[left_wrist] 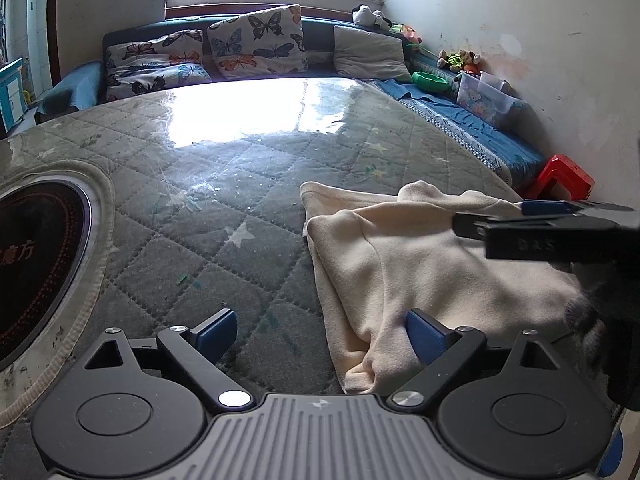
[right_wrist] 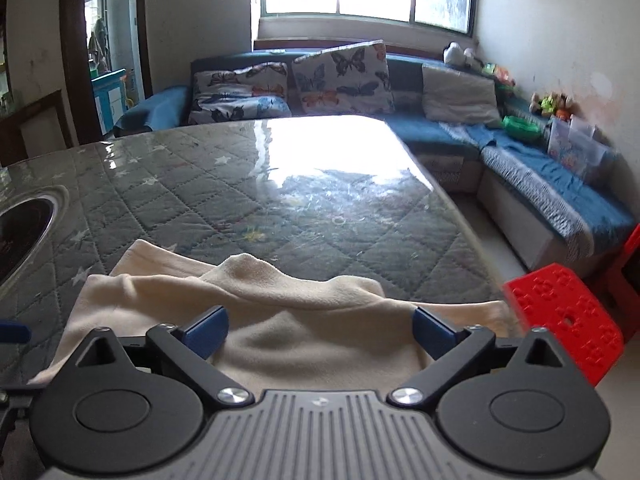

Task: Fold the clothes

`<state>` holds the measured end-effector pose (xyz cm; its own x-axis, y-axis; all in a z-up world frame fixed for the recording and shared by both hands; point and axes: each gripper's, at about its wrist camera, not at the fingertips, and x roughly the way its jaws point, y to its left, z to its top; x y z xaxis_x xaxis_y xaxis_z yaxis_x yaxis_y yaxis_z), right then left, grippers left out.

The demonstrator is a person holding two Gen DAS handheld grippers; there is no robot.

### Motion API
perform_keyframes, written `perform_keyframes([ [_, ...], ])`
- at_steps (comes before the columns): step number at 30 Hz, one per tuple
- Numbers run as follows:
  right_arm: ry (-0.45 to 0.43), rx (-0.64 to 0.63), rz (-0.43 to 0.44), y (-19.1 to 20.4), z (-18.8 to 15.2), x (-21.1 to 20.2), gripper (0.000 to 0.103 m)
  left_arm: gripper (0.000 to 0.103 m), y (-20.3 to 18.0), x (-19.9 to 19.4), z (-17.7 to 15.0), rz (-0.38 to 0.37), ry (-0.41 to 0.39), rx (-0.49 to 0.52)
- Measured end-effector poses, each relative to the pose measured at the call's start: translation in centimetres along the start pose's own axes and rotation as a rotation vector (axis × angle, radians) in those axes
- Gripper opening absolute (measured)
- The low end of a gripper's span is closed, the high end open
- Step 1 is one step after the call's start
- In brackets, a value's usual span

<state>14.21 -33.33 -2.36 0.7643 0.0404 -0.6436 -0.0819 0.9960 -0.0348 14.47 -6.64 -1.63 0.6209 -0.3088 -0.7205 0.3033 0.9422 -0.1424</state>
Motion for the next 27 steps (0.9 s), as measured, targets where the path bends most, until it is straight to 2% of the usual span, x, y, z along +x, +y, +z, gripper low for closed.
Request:
perform_keyframes([
  [8, -0.058, 0.031, -0.002, -0.1, -1.8, -4.2, 0.103, 0.096, -0.1, -1.1, -0.2, -0.002, -0.021, 0.006],
  [16, -0.051, 0.043, -0.010, 0.5, -4.0, -6.6, 0.103, 0.102, -0.5, -2.5, -0.9, -0.015, -0.038, 0.029],
  [27, -0.035, 0.029, -0.026, 2.4, -6.6, -8.9, 0.103, 0.103, -0.3, -4.3, -2.2, -0.011, -0.061, 0.034],
])
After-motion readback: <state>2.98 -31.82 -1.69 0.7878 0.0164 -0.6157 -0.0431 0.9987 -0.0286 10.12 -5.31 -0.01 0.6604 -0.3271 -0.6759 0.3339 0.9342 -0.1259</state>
